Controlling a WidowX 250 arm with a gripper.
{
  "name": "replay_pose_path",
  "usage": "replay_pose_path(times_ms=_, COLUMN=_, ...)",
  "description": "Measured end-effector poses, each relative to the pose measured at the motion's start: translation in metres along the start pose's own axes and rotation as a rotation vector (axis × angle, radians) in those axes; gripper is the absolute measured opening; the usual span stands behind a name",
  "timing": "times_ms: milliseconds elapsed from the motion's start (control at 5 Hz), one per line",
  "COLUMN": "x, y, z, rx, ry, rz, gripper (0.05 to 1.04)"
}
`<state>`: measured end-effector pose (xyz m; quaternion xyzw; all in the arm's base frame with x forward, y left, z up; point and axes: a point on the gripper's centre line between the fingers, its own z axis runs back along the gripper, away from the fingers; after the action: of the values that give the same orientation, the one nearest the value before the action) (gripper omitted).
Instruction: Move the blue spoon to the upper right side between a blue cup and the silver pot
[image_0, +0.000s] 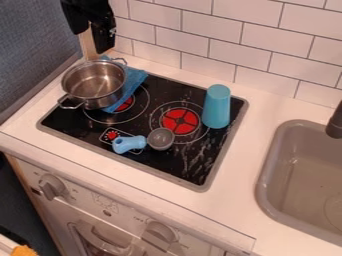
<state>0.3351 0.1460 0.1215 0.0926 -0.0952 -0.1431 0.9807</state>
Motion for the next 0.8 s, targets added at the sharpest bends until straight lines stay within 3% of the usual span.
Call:
replay_pose_path(times_ms=200, x=-0.004, y=-0.003, z=-0.009, rx=-0.019, ry=0.024, rz=0.004, gripper=1.001)
replay_pose_path(times_ms=400, x=-0.005, y=-0.035, z=-0.005, rx=-0.027, ry=0.028, rz=-0.038, gripper=1.001)
replay_pose_path(times_ms=600, x=-0.010, y=-0.067, z=0.011, rx=0.034, ry=0.025, rz=-0.112, gripper=1.001)
replay_pose_path(times_ms=800, x=-0.027, y=-0.092, z=0.017, rx=0.001, ry=-0.024, rz=-0.223, gripper=1.001)
